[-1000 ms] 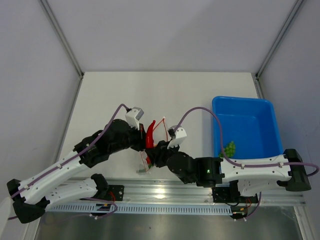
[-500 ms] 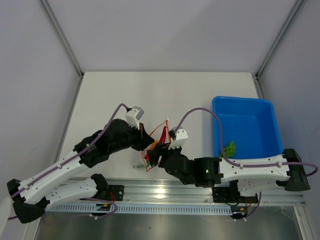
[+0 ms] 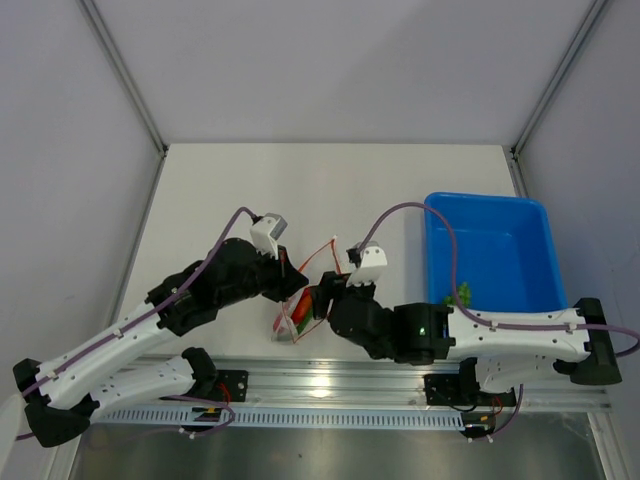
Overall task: Place the food in the zip-top bag and seal the zipper
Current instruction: Place the fake vegetable in the zipper food storage bag, then pick up the fake fruit from the bin.
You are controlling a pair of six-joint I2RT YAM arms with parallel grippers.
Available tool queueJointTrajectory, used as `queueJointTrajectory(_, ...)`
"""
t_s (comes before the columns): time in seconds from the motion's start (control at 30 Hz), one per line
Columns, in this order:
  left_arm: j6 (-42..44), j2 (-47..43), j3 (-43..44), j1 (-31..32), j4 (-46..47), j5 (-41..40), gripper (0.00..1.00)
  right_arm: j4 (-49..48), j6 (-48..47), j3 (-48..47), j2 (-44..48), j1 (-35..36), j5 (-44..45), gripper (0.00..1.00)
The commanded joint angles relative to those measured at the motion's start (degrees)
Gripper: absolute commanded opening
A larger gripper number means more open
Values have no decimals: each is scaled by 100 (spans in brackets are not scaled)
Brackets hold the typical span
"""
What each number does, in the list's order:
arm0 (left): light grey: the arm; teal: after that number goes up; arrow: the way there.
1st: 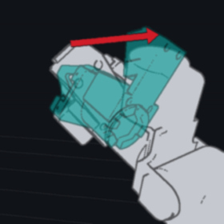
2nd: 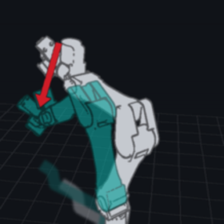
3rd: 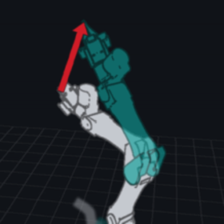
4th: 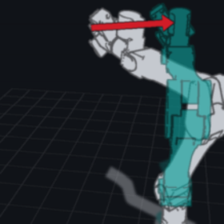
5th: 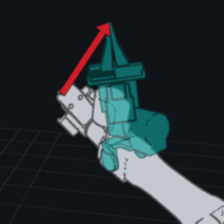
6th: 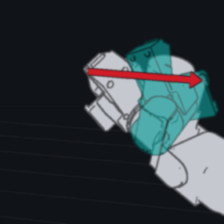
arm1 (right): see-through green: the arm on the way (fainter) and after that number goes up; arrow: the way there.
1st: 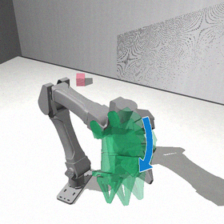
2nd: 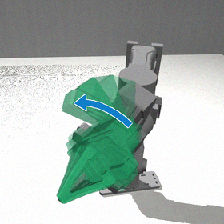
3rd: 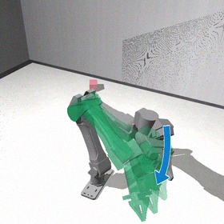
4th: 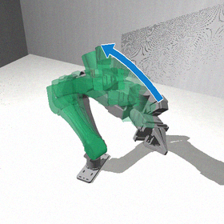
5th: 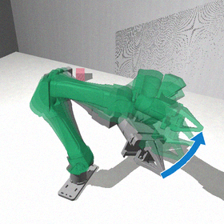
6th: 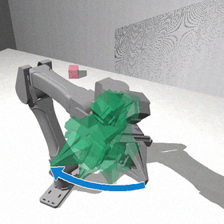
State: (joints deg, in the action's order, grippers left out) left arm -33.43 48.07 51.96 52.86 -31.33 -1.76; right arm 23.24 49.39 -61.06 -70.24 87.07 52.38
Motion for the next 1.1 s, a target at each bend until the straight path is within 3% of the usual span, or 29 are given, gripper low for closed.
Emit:
queueJointTrajectory(0.0,3,-114,-11,5,259,35,1,1038,325,-529,413,-522,221,65)
queueJointTrajectory(0.13,-14,-132,-55,5,268,53,1,1638,282,-451,914,-1620,-358,64)
queueJointTrajectory(0.37,-14,-149,-81,5,259,53,1,2797,54,-389,1539,-4412,-1140,68)
queueJointTrajectory(0.47,-23,-114,-99,5,277,70,1,3185,62,-311,1470,-5215,-1615,82)
queueJointTrajectory(0.6,-41,-62,-99,5,321,106,1,3695,290,-126,1057,-6296,-2037,85)
queueJointTrajectory(0.77,-50,-52,-81,5,303,115,1,4381,747,41,503,-6580,-2320,87)
queueJointTrajectory(0.93,-58,-52,-125,5,312,123,1,4417,792,357,256,-6720,-2767,88)
queueJointTrajectory(1.07,-50,-61,-12,5,251,106,0,4171,696,551,563,-6720,-2996,87)
